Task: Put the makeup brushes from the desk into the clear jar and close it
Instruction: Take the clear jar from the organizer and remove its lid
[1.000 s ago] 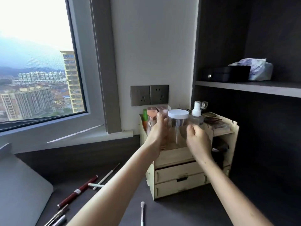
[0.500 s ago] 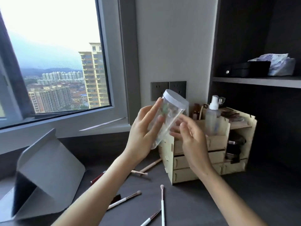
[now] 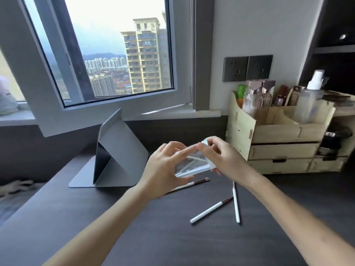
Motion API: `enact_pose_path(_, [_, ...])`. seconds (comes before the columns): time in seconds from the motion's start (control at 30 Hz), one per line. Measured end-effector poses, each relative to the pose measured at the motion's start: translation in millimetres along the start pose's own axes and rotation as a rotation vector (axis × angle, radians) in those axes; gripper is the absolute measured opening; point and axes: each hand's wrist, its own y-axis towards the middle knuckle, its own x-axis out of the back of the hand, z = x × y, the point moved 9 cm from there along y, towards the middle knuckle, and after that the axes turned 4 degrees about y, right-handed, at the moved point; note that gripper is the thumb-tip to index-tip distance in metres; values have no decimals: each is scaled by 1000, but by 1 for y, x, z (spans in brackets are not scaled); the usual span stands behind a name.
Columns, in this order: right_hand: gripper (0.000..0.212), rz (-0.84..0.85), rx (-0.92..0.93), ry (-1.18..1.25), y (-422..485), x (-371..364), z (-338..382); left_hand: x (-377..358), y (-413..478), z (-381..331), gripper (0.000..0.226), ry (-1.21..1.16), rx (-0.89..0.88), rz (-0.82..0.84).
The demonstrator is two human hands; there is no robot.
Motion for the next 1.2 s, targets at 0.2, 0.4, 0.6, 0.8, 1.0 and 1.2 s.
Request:
enact_pose_path(0.2, [69, 294, 211, -145, -20, -35, 22, 2, -32, 26, 84, -376, 210, 170])
enact_pose_path(0.4, [56, 386, 186, -170, -27, -34, 25, 4, -40, 26, 84, -312, 183, 214])
enact_pose_path(0.6, [63, 224, 192, 62, -35, 2, 26, -1, -43, 32, 83, -605, 346, 279])
enact_pose_path(0.8, [49, -139, -278, -86, -71, 58, -102, -3, -64, 58, 83, -912, 584, 104])
enact_pose_path(1.0, [39, -184, -469, -354, -102, 69, -171, -11, -87, 85, 82, -1087, 774, -85])
enact_pose_path(1.2, [38, -151, -300, -706, -86, 57, -141, -1, -99, 107, 89, -1114, 829, -214])
